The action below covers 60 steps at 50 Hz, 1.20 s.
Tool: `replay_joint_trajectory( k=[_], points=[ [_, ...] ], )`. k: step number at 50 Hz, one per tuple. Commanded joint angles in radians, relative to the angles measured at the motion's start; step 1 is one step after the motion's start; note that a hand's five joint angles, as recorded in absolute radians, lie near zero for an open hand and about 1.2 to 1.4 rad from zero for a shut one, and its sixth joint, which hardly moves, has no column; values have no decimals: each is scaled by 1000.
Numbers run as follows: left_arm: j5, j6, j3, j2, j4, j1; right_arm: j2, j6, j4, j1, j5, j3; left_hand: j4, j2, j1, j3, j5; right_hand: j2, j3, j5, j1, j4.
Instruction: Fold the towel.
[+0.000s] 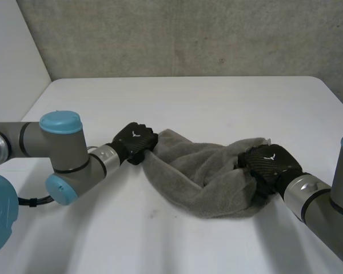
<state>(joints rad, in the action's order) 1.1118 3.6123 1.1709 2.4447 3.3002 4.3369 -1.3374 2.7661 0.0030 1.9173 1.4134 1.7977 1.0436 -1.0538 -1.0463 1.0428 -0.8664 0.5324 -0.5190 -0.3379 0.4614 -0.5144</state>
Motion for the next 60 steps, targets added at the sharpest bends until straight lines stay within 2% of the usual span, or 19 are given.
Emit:
replay_joint_trajectory(
  k=[1, 7, 11, 12, 14, 15, 16, 17, 18, 19, 21, 25, 33, 41, 47, 48, 49, 51, 60],
  points=[
    [20, 37, -7, -1, 27, -5, 61, -6, -5, 2, -13, -52, 353, -342, -350, 353, -355, 809, -822, -829, 880, -827],
    [101, 140, -19, -24, 123, -7, 159, -126, -2, 8, 7, -237, 353, -342, -350, 353, -355, 864, -877, -884, 935, -882],
    [198, 138, -72, -90, 249, -7, 162, -183, -32, 8, 36, -479, 353, -342, -350, 353, -355, 864, -877, -884, 935, -882],
    [198, 138, -73, -90, 249, -7, 162, -183, -32, 8, 36, -480, 353, -342, -350, 353, -355, 864, -877, -884, 935, -882],
    [227, 123, -83, -121, 306, -10, 153, -168, -160, 9, 79, -616, 353, -342, -350, 353, -355, 864, -877, -884, 935, -882],
    [274, 76, -85, -186, 411, -13, 153, -168, -161, 9, 79, -617, 353, -342, -350, 353, -355, 864, -877, -884, 935, -882],
    [275, 75, -85, -187, 412, -13, 137, -158, -264, 11, 94, -639, 353, -342, -350, 353, -355, 864, -877, -884, 935, -882],
    [316, 22, -74, -244, 499, -16, 107, -151, -388, 12, 101, -640, 353, -342, -350, 353, -355, 864, -877, -884, 935, -882],
    [365, -41, -59, -301, 575, -19, 107, -151, -390, 12, 101, -640, 353, -342, -350, 353, -355, 864, -877, -884, 935, -882],
    [365, -41, -59, -302, 576, -19, 75, -148, -493, 11, 110, -635, 353, -342, -350, 353, -355, 864, -877, -884, 935, -882],
    [428, -139, -13, -389, 657, -14, 55, -149, -547, 12, 110, -621, 353, -342, -350, 353, -355, 864, -877, -884, 935, -882],
    [450, -199, 57, -475, 650, -16, 58, -151, -482, 19, 102, -612, 353, -342, -350, 353, -355, 864, -877, -884, 935, -882],
    [445, -193, 314, -579, 504, -19, 104, -181, -259, 71, 58, -523, 353, -342, -350, 353, -355, 864, -877, -884, 935, -882],
    [442, -161, 496, -516, 386, -59, 205, -209, -158, 71, 33, -360, 353, -342, -350, 353, -355, 864, -877, -884, 935, -882],
    [444, -38, 524, -389, 308, -149, 296, -210, -107, 63, 36, -272, 336, -325, -333, 336, -338, 864, -877, -884, 935, -882],
    [444, -6, 524, -379, 270, -161, 299, -210, -94, 62, 36, -259, 68, -58, -65, 69, -71, 864, -877, -884, 935, -882],
    [444, -6, 524, -378, 269, -161, 299, -210, -94, 62, 36, -259, 65, -55, -63, 66, -68, 864, -877, -884, 935, -882],
    [444, 43, 521, -375, 189, -172, 288, -209, -81, 54, 35, -242, -636, 646, 639, -635, 634, 864, -877, -884, 935, -882],
    [445, 55, 510, -424, 114, -163, 201, -197, -80, 37, 26, -196, -804, 814, 806, -803, 801, 864, -877, -884, 935, -882]
  ],
)
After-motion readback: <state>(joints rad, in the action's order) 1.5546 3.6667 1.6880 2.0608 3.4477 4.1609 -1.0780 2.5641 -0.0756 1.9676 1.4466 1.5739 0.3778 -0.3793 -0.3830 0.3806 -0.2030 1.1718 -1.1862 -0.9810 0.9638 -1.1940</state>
